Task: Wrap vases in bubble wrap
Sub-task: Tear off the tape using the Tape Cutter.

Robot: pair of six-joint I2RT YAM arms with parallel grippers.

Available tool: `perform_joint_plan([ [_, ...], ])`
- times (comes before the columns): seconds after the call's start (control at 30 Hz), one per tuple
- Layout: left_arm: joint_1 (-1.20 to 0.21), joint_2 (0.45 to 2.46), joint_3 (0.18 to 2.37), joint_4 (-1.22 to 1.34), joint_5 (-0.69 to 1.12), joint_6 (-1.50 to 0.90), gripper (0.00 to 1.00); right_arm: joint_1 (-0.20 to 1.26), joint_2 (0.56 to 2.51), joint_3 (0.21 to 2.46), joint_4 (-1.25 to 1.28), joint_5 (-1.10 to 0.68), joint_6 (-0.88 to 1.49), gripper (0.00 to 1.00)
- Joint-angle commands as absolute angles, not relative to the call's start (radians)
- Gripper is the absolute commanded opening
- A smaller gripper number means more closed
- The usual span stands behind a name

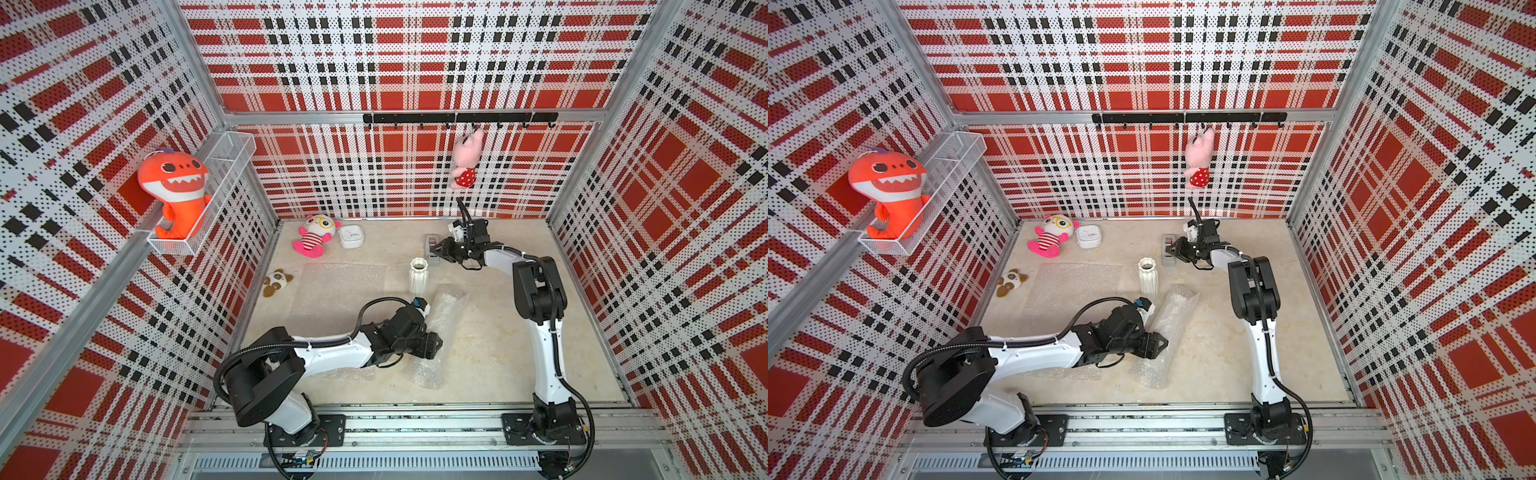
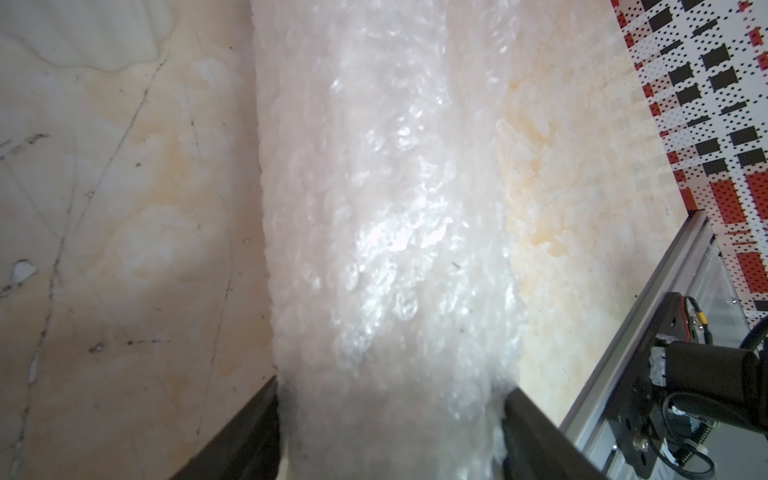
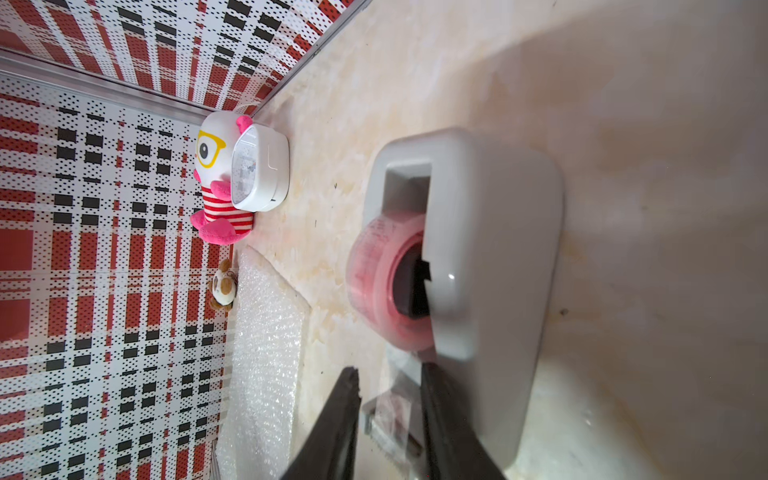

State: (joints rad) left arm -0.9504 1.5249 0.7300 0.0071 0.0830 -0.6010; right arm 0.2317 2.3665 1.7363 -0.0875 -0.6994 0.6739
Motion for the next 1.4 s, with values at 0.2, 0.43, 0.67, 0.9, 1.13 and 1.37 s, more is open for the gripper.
perform_joint_plan([
  [0.2, -0.952, 1.531, 0.719, -0.034, 0.055, -0.603, 0.75, 0.254, 2.409, 1.749, -0.138, -0.772, 0.674, 0.25],
  [0.43, -0.951, 1.535, 0.724, -0.034, 0.054, -0.601, 0.75, 0.258, 2.428, 1.764, -0.132, -0.783, 0.676, 0.23],
  [0.67, -0.951, 1.533, 0.723, -0.036, 0.053, -0.601, 0.74, 0.258, 2.400, 1.728, -0.095, -0.788, 0.696, 0.18],
  [0.9, -0.948, 1.534, 0.724, -0.038, 0.055, -0.600, 0.74, 0.258, 2.367, 1.721, -0.064, -0.799, 0.734, 0.08],
  [1.13, -0.948, 1.537, 0.719, -0.032, 0.059, -0.603, 0.74, 0.256, 2.301, 1.699, 0.002, -0.813, 0.798, 0.00],
  [1.37, -0.949, 1.530, 0.705, -0.015, 0.061, -0.610, 0.74, 0.252, 2.215, 1.645, 0.031, -0.811, 0.810, 0.00],
])
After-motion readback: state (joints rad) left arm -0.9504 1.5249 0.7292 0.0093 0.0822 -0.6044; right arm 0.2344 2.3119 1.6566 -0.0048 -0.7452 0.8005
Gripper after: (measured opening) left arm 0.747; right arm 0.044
